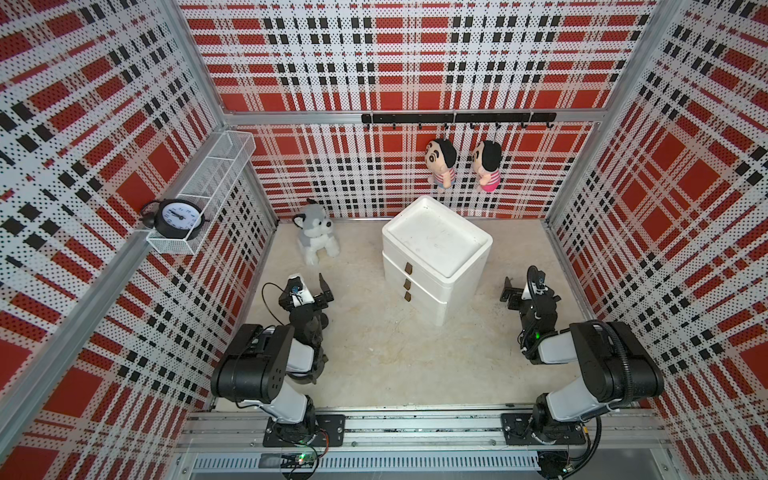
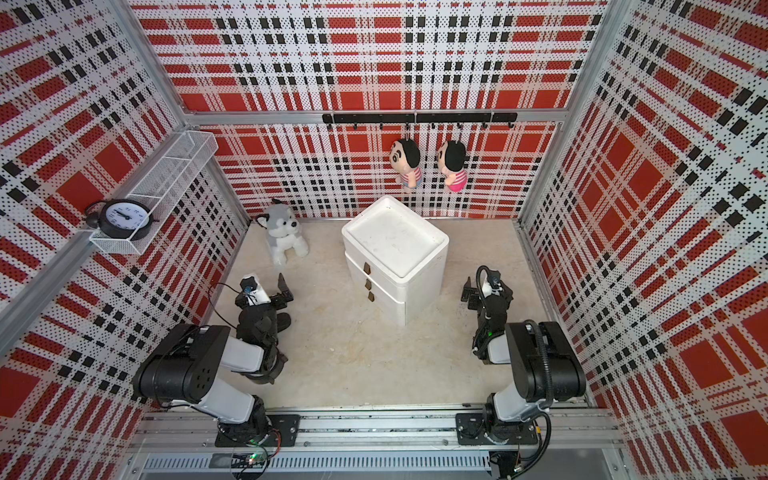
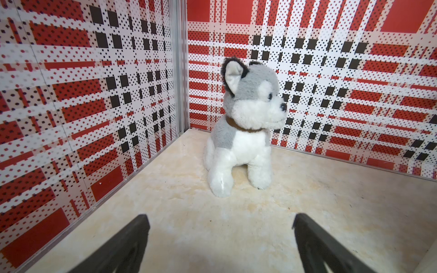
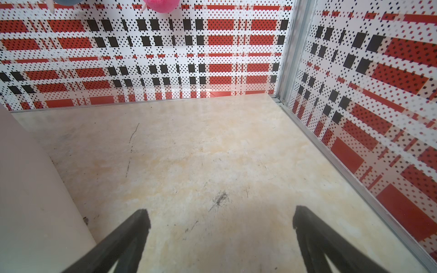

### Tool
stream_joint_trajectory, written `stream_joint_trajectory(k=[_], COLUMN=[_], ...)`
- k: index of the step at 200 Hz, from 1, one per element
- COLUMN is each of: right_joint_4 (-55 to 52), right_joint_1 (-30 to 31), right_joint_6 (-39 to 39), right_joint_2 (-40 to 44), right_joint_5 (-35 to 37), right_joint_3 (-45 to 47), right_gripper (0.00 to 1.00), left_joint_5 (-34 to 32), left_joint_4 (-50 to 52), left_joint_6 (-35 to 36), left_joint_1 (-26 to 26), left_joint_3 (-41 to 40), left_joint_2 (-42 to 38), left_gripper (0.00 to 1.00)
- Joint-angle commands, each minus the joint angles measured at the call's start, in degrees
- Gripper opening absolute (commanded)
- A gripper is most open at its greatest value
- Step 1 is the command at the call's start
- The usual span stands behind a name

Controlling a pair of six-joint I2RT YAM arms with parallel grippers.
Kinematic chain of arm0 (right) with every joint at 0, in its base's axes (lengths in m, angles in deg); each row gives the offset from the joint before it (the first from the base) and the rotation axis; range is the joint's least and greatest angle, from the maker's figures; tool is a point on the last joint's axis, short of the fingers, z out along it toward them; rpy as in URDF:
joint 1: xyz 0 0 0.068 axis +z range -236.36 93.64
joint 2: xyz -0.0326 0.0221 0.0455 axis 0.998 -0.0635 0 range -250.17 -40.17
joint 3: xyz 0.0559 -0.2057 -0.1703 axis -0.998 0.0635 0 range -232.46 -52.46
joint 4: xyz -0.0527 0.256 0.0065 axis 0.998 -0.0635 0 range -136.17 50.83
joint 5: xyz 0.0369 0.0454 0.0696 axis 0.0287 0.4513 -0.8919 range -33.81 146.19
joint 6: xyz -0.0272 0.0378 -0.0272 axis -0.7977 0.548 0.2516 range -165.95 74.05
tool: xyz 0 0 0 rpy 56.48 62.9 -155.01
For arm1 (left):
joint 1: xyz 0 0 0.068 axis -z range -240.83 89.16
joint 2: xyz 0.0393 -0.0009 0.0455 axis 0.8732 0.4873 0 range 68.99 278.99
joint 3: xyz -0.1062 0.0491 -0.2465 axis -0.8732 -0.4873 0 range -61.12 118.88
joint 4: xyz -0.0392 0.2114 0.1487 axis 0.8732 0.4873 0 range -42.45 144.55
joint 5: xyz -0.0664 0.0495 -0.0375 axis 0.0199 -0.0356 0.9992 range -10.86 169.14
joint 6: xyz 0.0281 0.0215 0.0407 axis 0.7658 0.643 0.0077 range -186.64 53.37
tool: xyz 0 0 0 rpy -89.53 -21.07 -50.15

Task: Take the microphone out of the drawer
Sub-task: Adjust the storage box at the center of the board.

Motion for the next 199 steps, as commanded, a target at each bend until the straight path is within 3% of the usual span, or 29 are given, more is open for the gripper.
stream_joint_trajectory(k=[1, 63, 107, 124, 147, 199], right_joint_4=[1.95, 0.9, -3.23, -5.9, -13.48, -40.46], right_joint_1=[0.4, 0.59, 0.83, 1.22, 1.63, 1.63], right_joint_6=[-0.73, -2.53, -2.0, -2.03, -1.7, 3.13], right_joint_2=[-0.76, -0.38, 3.29, 5.62, 10.48, 19.44], right_joint_5=[-0.27, -3.85, -0.96, 0.01, 2.15, 5.54], right_joint_3=[-1.1, -1.45, -2.17, -2.59, -4.43, -15.25], right_gripper=[1.0, 1.0, 1.0, 1.0, 1.0, 1.0], left_joint_5=[0.96, -3.32, -13.48, -20.39, -28.44, -29.7], left_joint_4=[-1.2, 0.66, 3.52, 5.67, 9.92, 24.9], left_joint_6=[0.2, 0.73, 4.08, 6.06, 8.56, 5.51], left_joint_1=[-0.53, 0.89, 5.87, 8.85, 14.35, 23.32], left_joint_3=[0.48, 0.46, 1.36, 2.66, 5.72, 15.2], left_joint_2=[0.2, -2.61, -6.12, -7.58, -9.66, -11.77], left_gripper=[0.98, 0.98, 0.98, 0.98, 0.98, 0.98])
